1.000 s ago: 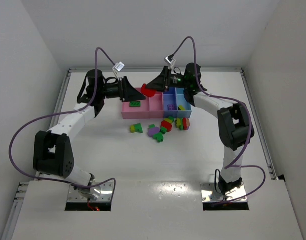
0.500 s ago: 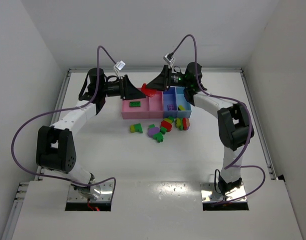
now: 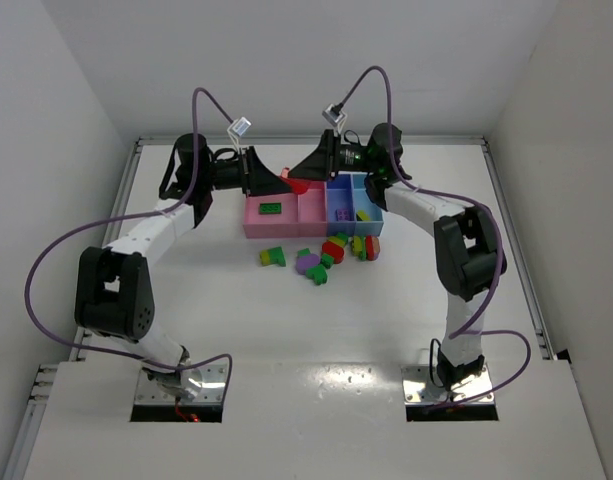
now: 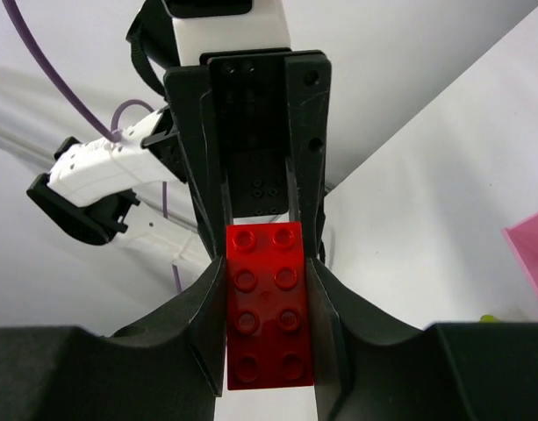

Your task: Sort the legos into containers by color

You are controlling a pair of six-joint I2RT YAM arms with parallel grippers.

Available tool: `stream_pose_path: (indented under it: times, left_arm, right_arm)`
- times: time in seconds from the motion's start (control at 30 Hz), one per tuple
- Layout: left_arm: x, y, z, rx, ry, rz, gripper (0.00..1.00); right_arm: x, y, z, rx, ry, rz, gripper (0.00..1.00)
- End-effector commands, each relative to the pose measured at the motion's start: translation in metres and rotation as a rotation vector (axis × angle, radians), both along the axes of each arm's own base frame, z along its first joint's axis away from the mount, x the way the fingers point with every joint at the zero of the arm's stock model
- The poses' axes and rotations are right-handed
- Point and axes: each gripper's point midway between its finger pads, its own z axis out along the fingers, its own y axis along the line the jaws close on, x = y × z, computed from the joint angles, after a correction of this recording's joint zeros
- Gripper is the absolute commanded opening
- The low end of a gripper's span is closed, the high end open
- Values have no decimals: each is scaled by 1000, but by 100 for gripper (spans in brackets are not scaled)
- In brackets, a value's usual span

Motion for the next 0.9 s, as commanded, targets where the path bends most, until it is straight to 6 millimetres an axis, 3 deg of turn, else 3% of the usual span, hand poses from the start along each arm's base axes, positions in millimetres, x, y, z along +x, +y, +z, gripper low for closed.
stream_pose_path:
  times: [0.0,0.13,0.23,0.47,0.53,0.67,0.8,0.87]
  left_arm:
    - [7,2,18,-21,-95,3,32]
    - [4,2,13,-24,-86,-6,12]
    - [-4,3,5,-20,-62,-6,3]
    - [-28,6,-29,32,11,-1,0]
    - [-35,8,-30,40,-5,-2,0]
    - [-44,12,-49,83,35,7,0]
    - [-44,20,-61,174,11,71,0]
    - [-29,27,-56,253,-86,136,0]
  right_arm:
    - [-7,6,27,41,-111,28,0]
    - [-3,7,23,41,-101,16,0]
    - [5,3,23,43,-101,-16,0]
    - [41,-22,33,41,-149,-104,0]
    - [51,-32,38,37,-174,-133,0]
    - [65,-47,35,28,-188,-172,0]
    - [77,-58,13,-55,-221,-210,0]
    - [83,-64,-20,-198,-233,-247,0]
